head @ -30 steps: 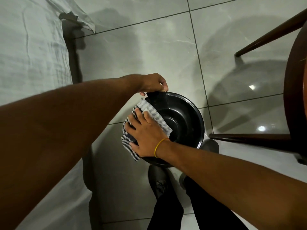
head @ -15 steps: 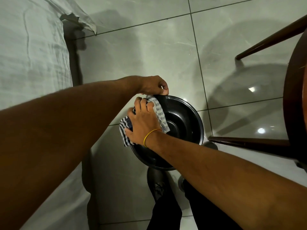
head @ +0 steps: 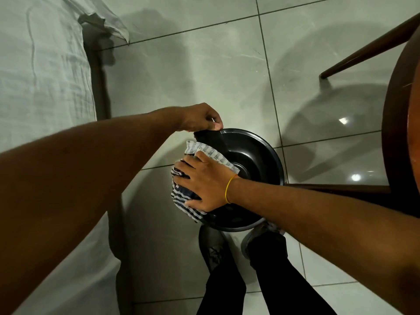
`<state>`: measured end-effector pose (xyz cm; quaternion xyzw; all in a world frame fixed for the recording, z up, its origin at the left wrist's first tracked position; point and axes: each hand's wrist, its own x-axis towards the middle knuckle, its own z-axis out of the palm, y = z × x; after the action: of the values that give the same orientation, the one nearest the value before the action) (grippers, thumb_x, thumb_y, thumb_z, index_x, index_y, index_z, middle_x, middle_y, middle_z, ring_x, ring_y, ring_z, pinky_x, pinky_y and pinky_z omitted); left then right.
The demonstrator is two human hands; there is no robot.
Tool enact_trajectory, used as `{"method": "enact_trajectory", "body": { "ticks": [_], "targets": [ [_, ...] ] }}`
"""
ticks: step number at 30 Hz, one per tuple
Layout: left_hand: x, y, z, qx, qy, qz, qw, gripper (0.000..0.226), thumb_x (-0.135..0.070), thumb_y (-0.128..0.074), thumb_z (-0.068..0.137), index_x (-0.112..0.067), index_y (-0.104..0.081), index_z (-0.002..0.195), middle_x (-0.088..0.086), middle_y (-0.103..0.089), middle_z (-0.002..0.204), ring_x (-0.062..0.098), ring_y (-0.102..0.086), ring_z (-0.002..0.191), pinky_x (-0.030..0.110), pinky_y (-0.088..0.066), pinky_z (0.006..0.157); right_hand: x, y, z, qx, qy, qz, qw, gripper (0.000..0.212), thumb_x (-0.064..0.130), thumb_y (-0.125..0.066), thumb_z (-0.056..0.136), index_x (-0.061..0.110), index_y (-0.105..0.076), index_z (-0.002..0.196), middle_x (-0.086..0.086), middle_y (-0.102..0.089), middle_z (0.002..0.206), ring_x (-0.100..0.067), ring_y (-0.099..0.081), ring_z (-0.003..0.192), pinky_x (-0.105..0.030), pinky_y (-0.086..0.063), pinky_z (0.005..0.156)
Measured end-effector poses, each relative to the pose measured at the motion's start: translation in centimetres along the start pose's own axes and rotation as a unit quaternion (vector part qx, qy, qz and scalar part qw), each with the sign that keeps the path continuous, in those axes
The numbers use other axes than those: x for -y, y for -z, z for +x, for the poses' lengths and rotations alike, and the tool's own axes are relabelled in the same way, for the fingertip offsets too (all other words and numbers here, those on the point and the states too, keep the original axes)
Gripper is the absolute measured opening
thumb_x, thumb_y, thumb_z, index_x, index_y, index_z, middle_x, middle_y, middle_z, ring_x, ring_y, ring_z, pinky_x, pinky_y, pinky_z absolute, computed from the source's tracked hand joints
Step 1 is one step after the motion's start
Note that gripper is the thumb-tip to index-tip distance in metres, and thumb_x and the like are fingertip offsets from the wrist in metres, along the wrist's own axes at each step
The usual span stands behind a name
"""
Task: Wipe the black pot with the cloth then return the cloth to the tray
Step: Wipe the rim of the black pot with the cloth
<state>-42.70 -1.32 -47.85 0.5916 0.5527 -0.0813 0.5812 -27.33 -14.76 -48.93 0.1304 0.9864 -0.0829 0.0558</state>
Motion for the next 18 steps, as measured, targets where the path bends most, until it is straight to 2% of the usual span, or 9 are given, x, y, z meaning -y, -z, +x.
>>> {"method": "enact_trajectory", "body": {
  "ticks": [2,5,9,10,12,13,16,18],
  "targets": [
    [0.2,-0.3,-0.1,-0.007,-0.008,-0.014,1.0,0.026,-0.024,-0.061,0.105,-0.011,-0.073,0.125,0.011,-0.075,0.118,0.032,-0.071,0.114,0.048,-0.06,0.101,0.0,-0.2,-0.9,-0.016,-0.018,0.014,1.0,0.077,0.072,-0.046,0.098,0.017,-0.053,0.151,-0.017,-0.05,0.156,-0.04,-0.05,0.137,-0.055,-0.036,0.109],
    [0.4,-0.7,-0.3,-0.017,-0.009,-0.035,0.999,0.026,-0.023,-0.062,0.105,-0.008,-0.074,0.123,0.013,-0.076,0.116,0.034,-0.072,0.114,0.049,-0.061,0.098,0.2,-0.4,-2.2,-0.044,-0.142,0.056,0.987,0.077,0.07,-0.044,0.102,0.017,-0.048,0.158,-0.02,-0.044,0.162,-0.043,-0.044,0.148,-0.058,-0.036,0.117],
    [0.6,-0.7,-0.6,-0.017,-0.005,-0.039,0.999,0.027,-0.028,-0.06,0.106,-0.014,-0.074,0.124,0.008,-0.076,0.119,0.032,-0.07,0.117,0.055,-0.058,0.098,0.0,-0.1,-3.2,-0.065,-0.361,0.117,0.923,0.081,0.076,-0.045,0.099,0.023,-0.045,0.161,-0.02,-0.037,0.17,-0.042,-0.035,0.158,-0.066,-0.028,0.123],
    [0.8,-0.8,-0.6,-0.014,-0.007,-0.045,0.999,0.028,-0.03,-0.059,0.107,-0.015,-0.074,0.125,0.007,-0.076,0.12,0.031,-0.07,0.117,0.052,-0.06,0.096,-0.2,-0.1,-3.1,-0.065,-0.396,0.122,0.908,0.083,0.076,-0.043,0.1,0.021,-0.044,0.162,-0.021,-0.037,0.17,-0.042,-0.035,0.159,-0.066,-0.027,0.123],
    [0.9,-1.2,-0.7,-0.018,-0.009,-0.06,0.998,0.03,-0.03,-0.057,0.108,-0.014,-0.072,0.128,0.004,-0.076,0.12,0.025,-0.07,0.117,0.037,-0.061,0.09,-0.6,-0.1,-3.0,-0.063,-0.432,0.127,0.891,0.086,0.078,-0.04,0.101,0.018,-0.042,0.163,-0.021,-0.039,0.168,-0.04,-0.035,0.159,-0.066,-0.027,0.122],
    [1.0,-1.4,-0.7,-0.024,-0.01,-0.066,0.997,0.031,-0.03,-0.056,0.108,-0.013,-0.072,0.128,0.003,-0.076,0.119,0.024,-0.071,0.115,0.035,-0.061,0.09,-0.8,-0.1,-2.8,-0.061,-0.439,0.128,0.887,0.088,0.078,-0.039,0.101,0.017,-0.041,0.164,-0.021,-0.04,0.167,-0.039,-0.036,0.158,-0.065,-0.027,0.122],
    [1.3,-1.6,-0.8,-0.031,-0.003,-0.079,0.996,0.031,-0.031,-0.055,0.109,-0.014,-0.073,0.128,0.006,-0.077,0.121,0.026,-0.073,0.114,0.051,-0.061,0.099,-1.2,-0.2,-2.5,-0.075,-0.446,0.128,0.883,0.09,0.08,-0.039,0.101,0.016,-0.041,0.164,-0.02,-0.046,0.162,-0.038,-0.041,0.154,-0.065,-0.03,0.118],
    [1.5,-1.6,-0.8,-0.033,0.006,-0.09,0.995,0.03,-0.029,-0.055,0.109,-0.015,-0.073,0.128,0.009,-0.077,0.122,0.029,-0.073,0.114,0.058,-0.06,0.099,-2.0,-0.1,-2.5,-0.097,-0.446,0.132,0.88,0.088,0.08,-0.041,0.1,0.017,-0.043,0.162,-0.015,-0.052,0.154,-0.033,-0.049,0.146,-0.064,-0.033,0.114]
  ]
}}
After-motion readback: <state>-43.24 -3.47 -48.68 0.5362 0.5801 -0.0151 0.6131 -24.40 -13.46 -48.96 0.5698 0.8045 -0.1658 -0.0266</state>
